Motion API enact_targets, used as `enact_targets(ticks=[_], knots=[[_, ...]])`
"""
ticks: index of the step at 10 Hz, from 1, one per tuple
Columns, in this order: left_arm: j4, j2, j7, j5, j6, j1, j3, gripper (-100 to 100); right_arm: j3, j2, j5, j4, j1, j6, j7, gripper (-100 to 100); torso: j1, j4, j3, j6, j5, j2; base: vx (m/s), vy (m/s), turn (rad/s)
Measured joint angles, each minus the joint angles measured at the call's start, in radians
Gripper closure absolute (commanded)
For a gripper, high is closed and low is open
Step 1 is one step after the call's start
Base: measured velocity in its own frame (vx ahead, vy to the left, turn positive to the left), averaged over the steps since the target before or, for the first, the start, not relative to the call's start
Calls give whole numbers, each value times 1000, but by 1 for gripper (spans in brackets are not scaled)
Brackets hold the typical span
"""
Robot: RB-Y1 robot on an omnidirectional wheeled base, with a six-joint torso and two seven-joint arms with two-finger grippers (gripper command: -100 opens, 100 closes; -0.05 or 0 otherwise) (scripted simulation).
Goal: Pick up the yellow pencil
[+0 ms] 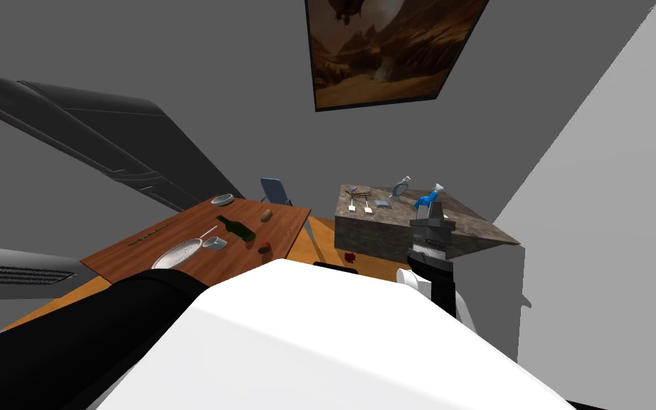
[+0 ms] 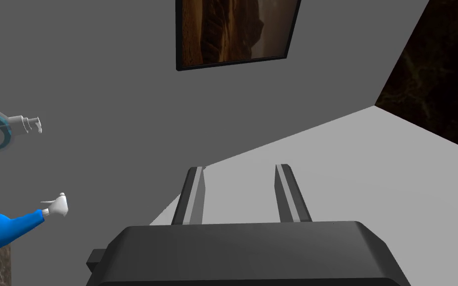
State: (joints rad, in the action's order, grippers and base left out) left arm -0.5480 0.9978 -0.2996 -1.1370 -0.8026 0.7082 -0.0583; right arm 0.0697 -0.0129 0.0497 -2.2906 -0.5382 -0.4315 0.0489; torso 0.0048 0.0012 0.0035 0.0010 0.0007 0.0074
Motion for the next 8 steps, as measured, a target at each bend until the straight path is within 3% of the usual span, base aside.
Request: enact_targets(ticks=[1,3,4,5,7,8], knots=[[11,14,1,15,4,10,6,-100,0,0,0,0,0,0,0,0,0,0,0,0,0,0,-19,15,-176],[26,15,25,36,10,34,13,-100,0,0,0,0,0,0,0,0,6,-2,-6,0,2,-11,130,60,-10],[32,4,37,30,13,31,16,-100,0,0,0,0,-1,0,0,0,7,-3,-9,0,2,-17,199,46,66],[90,-16,19,21,-1,-5,16,-100,0,0,0,0,-1,0,0,0,6,-4,-11,0,2,-20,132,42,26],[50,-36,48,2,8,18,18,-100,0,0,0,0,-1,0,0,0,6,-4,-10,0,2,-18,146,56,64],[-1,-49,84,-14,23,42,23,-100,0,0,0,0,-1,0,0,0,6,-4,-10,0,2,-17,17,36,-74]])
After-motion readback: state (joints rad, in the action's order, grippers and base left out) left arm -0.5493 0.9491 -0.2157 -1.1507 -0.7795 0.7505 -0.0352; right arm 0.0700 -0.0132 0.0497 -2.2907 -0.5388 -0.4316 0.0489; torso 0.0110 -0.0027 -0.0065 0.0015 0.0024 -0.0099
